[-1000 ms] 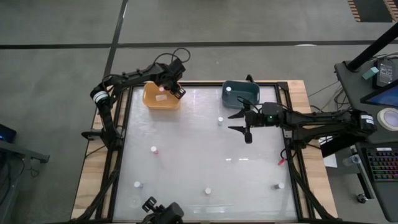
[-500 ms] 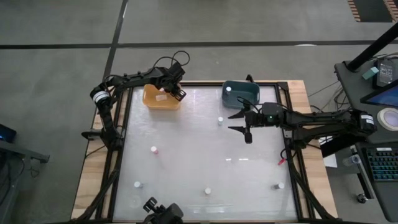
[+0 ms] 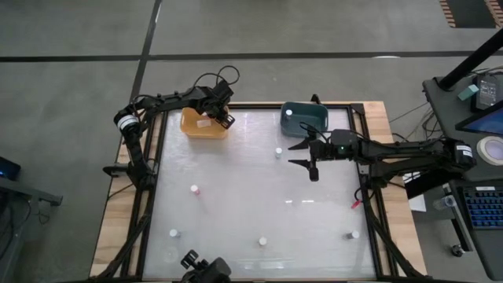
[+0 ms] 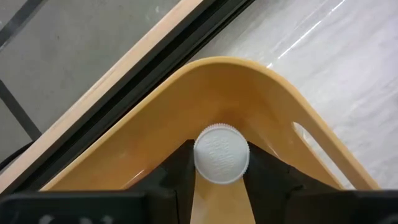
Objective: Pick and place medicine bottles into bin by pill shape (circle, oval)
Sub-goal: Put the top pink tablet bottle into the yellow bin, then put the right blue capsule bottle into the blue bin
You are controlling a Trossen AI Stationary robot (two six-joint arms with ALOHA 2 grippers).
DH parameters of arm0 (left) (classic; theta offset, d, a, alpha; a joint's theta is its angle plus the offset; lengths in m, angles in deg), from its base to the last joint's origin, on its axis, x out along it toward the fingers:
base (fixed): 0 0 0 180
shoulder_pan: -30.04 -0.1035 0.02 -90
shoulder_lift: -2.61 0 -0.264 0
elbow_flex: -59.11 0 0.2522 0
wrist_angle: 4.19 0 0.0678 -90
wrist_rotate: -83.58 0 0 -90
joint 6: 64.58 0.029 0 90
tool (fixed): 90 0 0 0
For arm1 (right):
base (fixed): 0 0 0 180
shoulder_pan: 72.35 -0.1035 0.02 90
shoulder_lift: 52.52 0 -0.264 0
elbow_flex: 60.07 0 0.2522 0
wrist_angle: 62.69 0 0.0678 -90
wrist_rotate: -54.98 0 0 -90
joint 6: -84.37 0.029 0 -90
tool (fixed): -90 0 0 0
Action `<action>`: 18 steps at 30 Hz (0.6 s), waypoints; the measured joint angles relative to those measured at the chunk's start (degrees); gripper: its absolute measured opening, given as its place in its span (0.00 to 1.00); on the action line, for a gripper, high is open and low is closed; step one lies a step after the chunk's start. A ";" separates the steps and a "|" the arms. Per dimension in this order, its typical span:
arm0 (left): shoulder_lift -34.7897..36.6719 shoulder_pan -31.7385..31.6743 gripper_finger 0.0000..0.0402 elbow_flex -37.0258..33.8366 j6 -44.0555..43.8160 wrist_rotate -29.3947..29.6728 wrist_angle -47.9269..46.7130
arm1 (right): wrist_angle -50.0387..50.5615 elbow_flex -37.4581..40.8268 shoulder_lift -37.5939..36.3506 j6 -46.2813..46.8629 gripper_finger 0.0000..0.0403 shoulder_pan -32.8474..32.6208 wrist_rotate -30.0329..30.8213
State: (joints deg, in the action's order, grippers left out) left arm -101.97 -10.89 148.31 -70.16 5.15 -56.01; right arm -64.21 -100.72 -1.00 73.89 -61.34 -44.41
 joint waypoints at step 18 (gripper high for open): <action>4.50 0.36 0.53 1.12 0.52 0.53 -4.90 | 0.00 0.00 0.00 2.68 0.48 0.02 0.55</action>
State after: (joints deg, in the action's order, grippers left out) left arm -97.46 -10.53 149.43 -69.64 5.68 -60.91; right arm -64.21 -100.72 -1.00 76.57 -61.32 -43.86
